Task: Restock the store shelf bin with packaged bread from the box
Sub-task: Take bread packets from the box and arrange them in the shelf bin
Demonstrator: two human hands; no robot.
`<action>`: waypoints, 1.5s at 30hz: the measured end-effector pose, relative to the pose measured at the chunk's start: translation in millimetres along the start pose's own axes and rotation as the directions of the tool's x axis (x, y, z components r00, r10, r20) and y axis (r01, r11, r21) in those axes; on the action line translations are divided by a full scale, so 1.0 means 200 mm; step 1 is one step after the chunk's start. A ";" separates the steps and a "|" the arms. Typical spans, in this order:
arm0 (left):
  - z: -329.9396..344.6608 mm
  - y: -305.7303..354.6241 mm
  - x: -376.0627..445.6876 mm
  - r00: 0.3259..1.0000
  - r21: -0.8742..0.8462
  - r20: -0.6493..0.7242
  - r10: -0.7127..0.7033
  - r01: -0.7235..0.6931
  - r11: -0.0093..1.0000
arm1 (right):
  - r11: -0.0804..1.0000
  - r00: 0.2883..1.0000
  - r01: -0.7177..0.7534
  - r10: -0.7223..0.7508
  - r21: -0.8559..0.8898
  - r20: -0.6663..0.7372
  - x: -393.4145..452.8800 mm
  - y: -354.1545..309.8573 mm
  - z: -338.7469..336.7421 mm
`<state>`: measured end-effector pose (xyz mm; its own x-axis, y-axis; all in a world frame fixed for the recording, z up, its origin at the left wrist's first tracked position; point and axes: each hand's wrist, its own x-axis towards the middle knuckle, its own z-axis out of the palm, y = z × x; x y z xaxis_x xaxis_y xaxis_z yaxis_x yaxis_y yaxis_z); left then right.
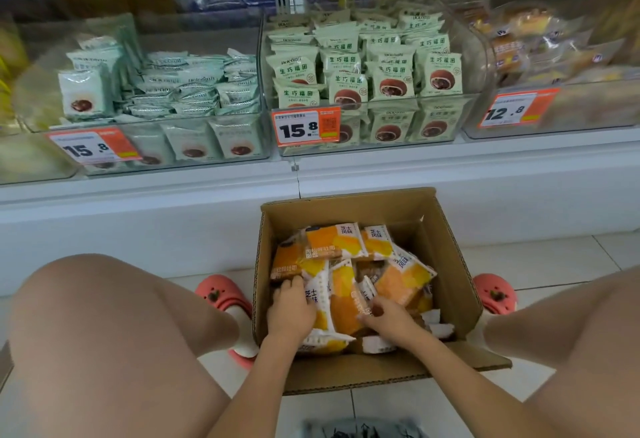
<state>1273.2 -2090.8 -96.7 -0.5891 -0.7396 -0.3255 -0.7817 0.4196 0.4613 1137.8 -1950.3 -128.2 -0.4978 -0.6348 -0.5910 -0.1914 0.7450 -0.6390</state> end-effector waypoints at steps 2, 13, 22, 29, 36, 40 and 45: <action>-0.01 0.01 0.00 0.998 -0.021 -0.046 0.032 -0.033 0.999 | 0.994 0.993 0.051 -0.040 0.100 -0.110 -0.03 -0.03 -0.01; -0.13 0.29 -0.02 0.891 -0.800 0.449 -0.071 0.436 0.413 | 0.567 0.983 0.138 0.020 0.812 -0.180 -0.28 -0.17 -0.21; -0.22 0.26 -0.02 0.881 -0.877 0.448 0.152 0.400 0.268 | 0.515 0.980 0.084 -0.199 0.853 0.024 -0.36 -0.27 -0.20; -0.53 0.32 0.00 0.888 -0.361 0.156 0.432 -0.356 0.862 | 0.866 0.887 0.446 -0.394 0.227 -0.240 -0.33 -0.48 -0.57; -0.95 0.60 0.03 0.824 -0.232 0.081 0.560 -0.531 0.815 | 0.849 0.851 0.526 -0.526 0.052 -0.017 -0.41 -0.94 -0.82; -1.28 0.70 0.03 0.834 -0.393 -0.198 0.514 -0.548 0.738 | 0.799 0.804 0.590 -0.568 0.118 -0.174 -0.51 -1.12 -1.03; -1.65 0.86 0.11 0.492 -0.200 -0.819 0.296 -0.727 0.657 | 0.654 0.681 0.718 -0.592 0.236 -0.430 -0.64 -1.40 -1.44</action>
<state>1193.7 -2207.8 247.4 -0.3536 -0.6708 0.6519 -0.0446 0.7082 0.7046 1012.4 -2018.1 267.4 -0.5896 -0.7855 0.1879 -0.2832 -0.0168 -0.9589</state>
